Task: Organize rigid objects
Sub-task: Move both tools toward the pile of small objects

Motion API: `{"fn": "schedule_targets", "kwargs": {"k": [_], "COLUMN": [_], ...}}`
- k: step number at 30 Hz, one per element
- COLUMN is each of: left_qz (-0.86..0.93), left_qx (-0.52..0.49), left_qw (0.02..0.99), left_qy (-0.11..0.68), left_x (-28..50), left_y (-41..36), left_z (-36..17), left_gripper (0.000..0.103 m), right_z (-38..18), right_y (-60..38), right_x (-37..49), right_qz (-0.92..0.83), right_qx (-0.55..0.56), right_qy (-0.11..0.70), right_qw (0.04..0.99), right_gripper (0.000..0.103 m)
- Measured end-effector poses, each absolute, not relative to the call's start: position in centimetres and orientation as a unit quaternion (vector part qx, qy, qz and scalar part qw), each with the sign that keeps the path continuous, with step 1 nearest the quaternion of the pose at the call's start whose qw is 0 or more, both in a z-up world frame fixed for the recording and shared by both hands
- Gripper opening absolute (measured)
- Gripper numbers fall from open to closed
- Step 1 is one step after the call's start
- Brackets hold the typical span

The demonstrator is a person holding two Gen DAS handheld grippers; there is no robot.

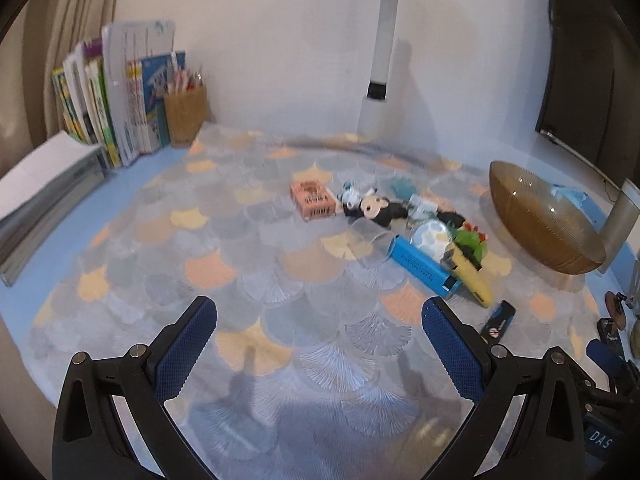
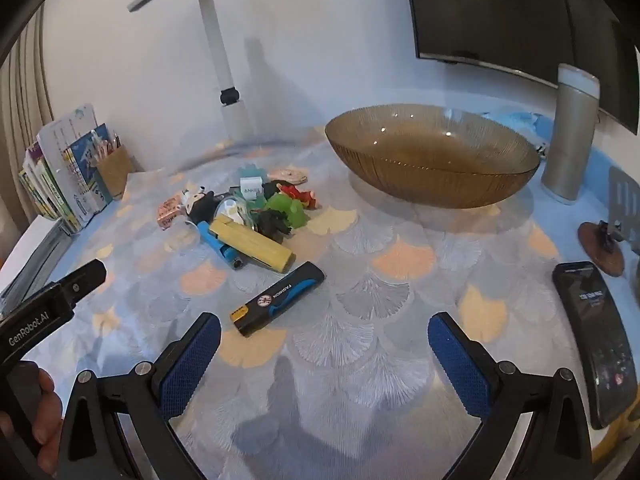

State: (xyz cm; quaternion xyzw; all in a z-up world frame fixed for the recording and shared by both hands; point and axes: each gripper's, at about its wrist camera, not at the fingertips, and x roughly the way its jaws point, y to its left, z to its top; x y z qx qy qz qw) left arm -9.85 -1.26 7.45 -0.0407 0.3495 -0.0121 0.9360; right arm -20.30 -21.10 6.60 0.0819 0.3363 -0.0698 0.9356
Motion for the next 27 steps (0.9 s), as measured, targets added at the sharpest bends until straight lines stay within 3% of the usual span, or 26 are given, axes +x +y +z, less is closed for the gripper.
{"fn": "schedule_targets", "kwargs": {"k": [17, 27], "left_qz": [-0.027, -0.028], "left_qx": [-0.092, -0.056], "left_qw": [0.883, 0.860], "left_qy": [0.459, 0.507], "left_x": [-7.2, -6.9], "left_y": [-1.4, -2.0], "left_z": [2.4, 2.4], "left_gripper": [0.102, 0.102], "right_z": [4.9, 5.3], "right_y": [-22.6, -21.3], "right_x": [-19.2, -19.3], "right_qz": [-0.080, -0.075], "right_qx": [0.065, 0.052], "right_qy": [0.353, 0.358], "right_qw": [0.930, 0.929], "right_gripper": [0.103, 0.103]}}
